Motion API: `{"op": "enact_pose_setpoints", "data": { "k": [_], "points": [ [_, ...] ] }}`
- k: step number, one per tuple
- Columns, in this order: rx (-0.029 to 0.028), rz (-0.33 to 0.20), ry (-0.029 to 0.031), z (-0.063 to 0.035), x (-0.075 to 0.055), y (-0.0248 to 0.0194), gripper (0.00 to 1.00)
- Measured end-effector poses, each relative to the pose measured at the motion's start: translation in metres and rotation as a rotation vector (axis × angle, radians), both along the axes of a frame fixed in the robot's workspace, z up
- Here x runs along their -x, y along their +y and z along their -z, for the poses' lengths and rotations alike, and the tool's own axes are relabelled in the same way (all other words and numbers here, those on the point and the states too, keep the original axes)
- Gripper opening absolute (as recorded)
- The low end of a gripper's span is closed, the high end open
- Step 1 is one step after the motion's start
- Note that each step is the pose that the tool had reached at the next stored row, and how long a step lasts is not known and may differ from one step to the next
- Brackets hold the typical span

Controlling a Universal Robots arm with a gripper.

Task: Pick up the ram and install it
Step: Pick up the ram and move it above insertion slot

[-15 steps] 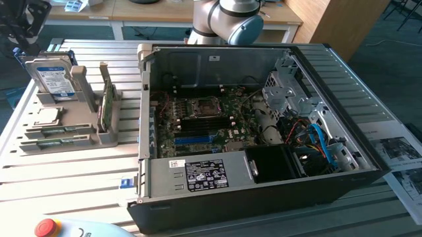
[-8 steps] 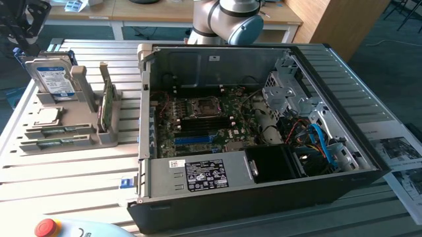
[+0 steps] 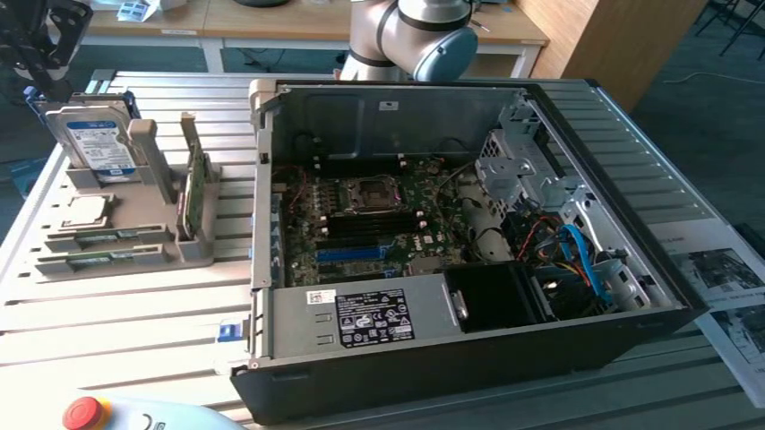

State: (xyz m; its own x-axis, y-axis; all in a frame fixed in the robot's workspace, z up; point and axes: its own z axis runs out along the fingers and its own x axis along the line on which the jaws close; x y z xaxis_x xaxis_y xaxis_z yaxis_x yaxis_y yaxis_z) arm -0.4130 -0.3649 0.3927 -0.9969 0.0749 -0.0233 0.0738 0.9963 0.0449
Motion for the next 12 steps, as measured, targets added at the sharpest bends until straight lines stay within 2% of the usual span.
{"op": "enact_pose_setpoints", "data": {
  "k": [6,12],
  "points": [
    [0.0,-0.019,0.0001,0.0,0.0,0.0,0.1],
    [0.0,-0.083,0.0001,0.0,0.0,0.0,0.1]
  ]
}}
